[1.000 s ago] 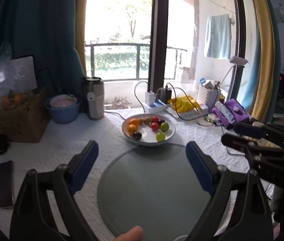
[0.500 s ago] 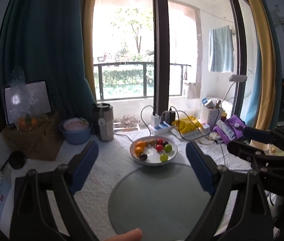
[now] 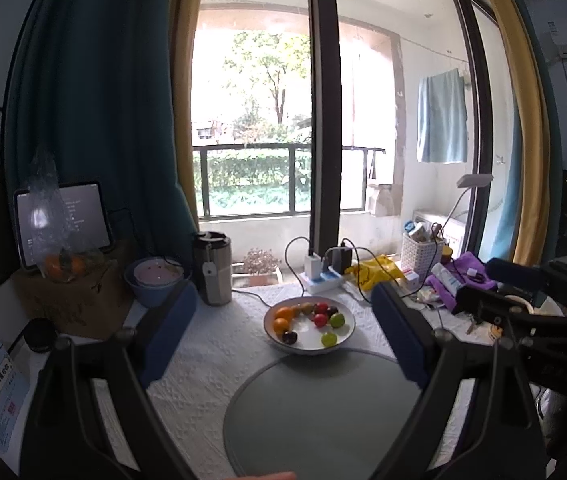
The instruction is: Organize fruits
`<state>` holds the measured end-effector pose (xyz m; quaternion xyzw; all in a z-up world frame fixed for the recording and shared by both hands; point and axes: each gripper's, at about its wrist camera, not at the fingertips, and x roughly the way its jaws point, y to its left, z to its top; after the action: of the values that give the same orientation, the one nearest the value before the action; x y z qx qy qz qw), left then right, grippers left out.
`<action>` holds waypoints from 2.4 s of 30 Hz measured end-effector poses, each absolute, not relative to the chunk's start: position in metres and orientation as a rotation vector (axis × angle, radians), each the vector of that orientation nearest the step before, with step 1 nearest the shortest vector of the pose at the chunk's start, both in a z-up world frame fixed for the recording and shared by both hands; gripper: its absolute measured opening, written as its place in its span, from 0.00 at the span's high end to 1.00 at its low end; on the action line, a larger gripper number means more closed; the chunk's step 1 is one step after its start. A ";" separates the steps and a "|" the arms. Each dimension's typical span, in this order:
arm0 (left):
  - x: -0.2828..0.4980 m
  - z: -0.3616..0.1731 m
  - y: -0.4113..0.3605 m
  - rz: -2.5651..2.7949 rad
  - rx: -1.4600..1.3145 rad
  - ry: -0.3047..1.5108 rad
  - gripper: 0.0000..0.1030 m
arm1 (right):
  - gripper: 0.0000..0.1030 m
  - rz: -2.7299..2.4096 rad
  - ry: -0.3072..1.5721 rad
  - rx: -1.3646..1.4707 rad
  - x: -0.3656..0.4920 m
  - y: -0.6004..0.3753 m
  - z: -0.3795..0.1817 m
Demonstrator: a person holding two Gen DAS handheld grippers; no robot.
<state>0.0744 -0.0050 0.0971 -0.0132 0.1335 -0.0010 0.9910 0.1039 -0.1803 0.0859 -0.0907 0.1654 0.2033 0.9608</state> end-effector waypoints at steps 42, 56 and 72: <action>0.076 0.099 -0.013 -0.012 -0.031 0.270 0.13 | 0.47 0.402 0.341 -0.180 0.105 -0.186 0.085; 0.076 0.098 -0.013 -0.011 -0.030 0.270 0.13 | 0.47 0.396 0.341 -0.175 0.106 -0.189 0.083; 0.077 0.095 -0.014 -0.018 -0.043 0.275 0.13 | 0.47 0.383 0.350 -0.172 0.109 -0.190 0.083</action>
<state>0.0770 -0.0135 0.0953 -0.0214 0.1369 -0.0092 0.9903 0.1093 -0.1897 0.0826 -0.0850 0.1728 0.1892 0.9629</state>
